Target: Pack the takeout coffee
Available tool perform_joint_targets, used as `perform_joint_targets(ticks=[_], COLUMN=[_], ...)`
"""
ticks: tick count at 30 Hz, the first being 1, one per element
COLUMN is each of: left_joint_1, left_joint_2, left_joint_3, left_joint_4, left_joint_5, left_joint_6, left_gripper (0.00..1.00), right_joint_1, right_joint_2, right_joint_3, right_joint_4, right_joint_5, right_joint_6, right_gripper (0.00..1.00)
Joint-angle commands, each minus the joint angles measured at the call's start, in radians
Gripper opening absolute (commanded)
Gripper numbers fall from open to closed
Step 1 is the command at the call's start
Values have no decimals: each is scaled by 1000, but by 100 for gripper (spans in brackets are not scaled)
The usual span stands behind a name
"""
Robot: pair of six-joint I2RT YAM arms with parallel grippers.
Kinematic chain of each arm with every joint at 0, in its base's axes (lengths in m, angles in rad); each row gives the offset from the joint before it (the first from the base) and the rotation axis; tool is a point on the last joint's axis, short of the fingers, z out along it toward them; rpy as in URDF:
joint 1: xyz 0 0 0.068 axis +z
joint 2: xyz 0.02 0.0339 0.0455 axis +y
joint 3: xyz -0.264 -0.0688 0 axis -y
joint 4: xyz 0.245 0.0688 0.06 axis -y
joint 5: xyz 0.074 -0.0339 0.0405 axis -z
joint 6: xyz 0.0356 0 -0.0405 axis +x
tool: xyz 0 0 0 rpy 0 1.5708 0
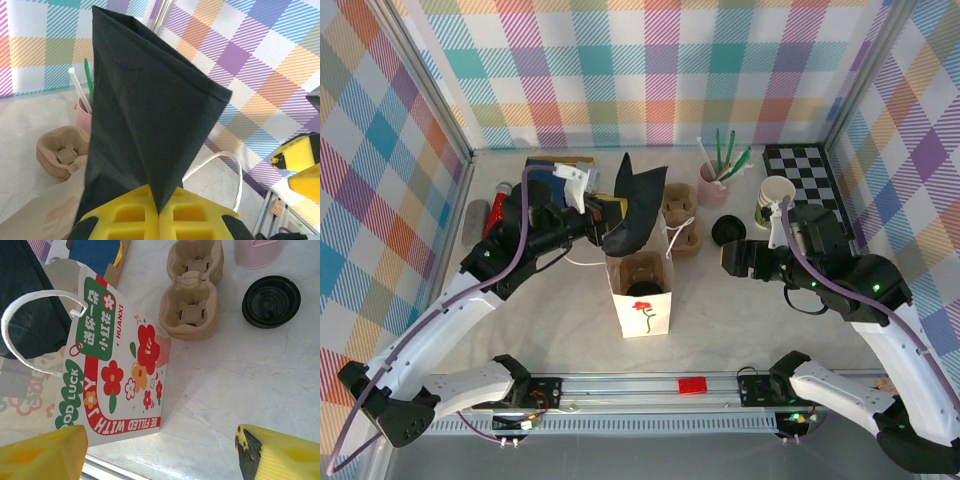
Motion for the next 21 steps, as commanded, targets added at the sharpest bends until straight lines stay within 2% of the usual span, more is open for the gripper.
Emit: perform_joint_targets(ticks=[1,7,21], left_joint_1=[-19,-20,-45], left_joint_2=[23,68,-7], left_joint_3=[83,111,-67], left_joint_4=[-8,-33,79], left_joint_5=[-93,-145,-200], left_joint_6=[7,6,-5], left_gripper=[0,0,0], right_joint_1=[-6,-6,-5], right_joint_2=[-21,-46,-58], right_joint_3=[-13,-36,-66], right_joint_4=[24,20,37], right_joint_5=[-7,1,0], right_joint_6=[11,16,18], right_gripper=[78,78,78])
